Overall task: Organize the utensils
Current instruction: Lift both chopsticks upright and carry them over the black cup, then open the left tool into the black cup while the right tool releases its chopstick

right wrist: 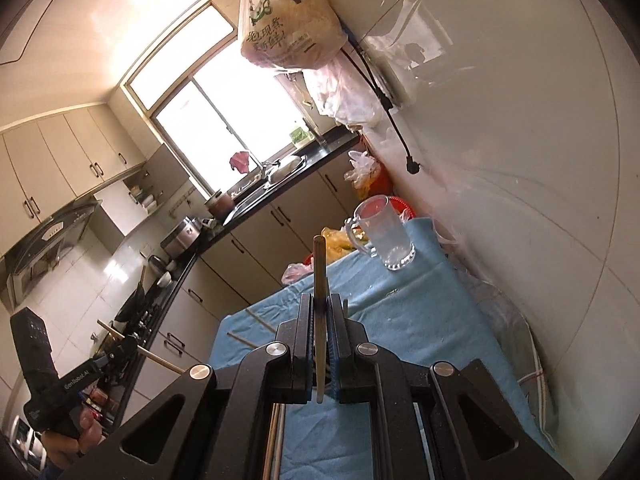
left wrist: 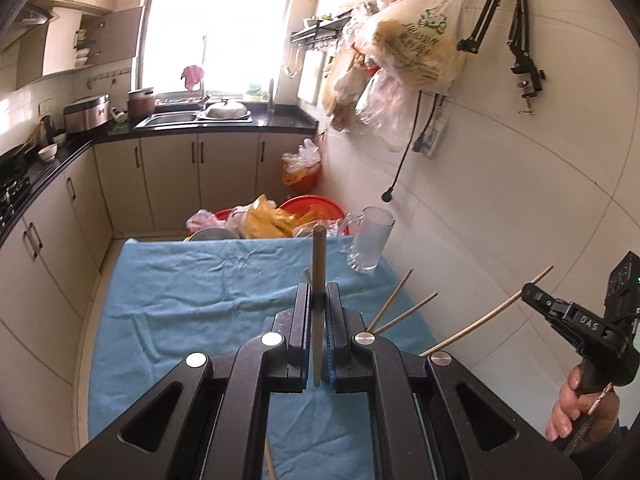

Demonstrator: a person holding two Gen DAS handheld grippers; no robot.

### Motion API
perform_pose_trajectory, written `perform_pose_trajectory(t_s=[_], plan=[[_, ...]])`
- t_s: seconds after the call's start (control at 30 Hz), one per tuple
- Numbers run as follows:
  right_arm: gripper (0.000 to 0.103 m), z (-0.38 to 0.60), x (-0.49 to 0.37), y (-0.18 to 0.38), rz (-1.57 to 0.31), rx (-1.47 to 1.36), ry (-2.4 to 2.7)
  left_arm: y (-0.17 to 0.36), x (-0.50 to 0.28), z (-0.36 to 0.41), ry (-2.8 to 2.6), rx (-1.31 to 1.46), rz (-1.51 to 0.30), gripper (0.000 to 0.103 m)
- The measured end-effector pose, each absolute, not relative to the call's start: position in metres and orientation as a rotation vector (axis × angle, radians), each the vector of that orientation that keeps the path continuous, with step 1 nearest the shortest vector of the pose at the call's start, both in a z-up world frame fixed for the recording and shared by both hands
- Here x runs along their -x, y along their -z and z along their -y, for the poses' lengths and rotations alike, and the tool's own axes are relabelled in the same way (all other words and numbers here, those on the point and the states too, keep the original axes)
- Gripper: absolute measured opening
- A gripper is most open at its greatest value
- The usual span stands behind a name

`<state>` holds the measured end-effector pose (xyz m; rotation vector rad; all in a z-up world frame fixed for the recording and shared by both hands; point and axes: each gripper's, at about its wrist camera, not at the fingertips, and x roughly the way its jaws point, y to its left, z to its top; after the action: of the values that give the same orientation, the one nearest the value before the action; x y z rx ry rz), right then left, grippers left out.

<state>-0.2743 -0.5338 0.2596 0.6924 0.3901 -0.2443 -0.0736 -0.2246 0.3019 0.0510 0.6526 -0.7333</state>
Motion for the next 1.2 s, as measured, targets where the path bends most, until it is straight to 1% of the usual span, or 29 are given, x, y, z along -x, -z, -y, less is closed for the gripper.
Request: perform_pose_trajectory(t_s=[0.27, 0.5, 0.87, 1.2], plan=[[0.007, 0.542, 0.256, -0.27, -0.369, -0.662, 0.241, -0.317, 0.068, 0.255, 0.77, -0.069, -0.619, 0.006], [0.007, 0.54, 0.241, -0.27, -0.375, -0.626, 0.233, -0.312, 0.06, 0.275, 0.775, -0.068, -0.629, 0.006], [0.007, 0.538, 0.213, -0.257, -0.418, -0.567, 0.226, -0.27, 0.039, 0.301, 0.745, -0.071, -0.719, 0.006], [0.007, 0.526, 0.18, -0.226, -0.519, -0.489, 0.214, -0.24, 0.025, 0.303, 0.712, -0.084, -0.785, 0.006]])
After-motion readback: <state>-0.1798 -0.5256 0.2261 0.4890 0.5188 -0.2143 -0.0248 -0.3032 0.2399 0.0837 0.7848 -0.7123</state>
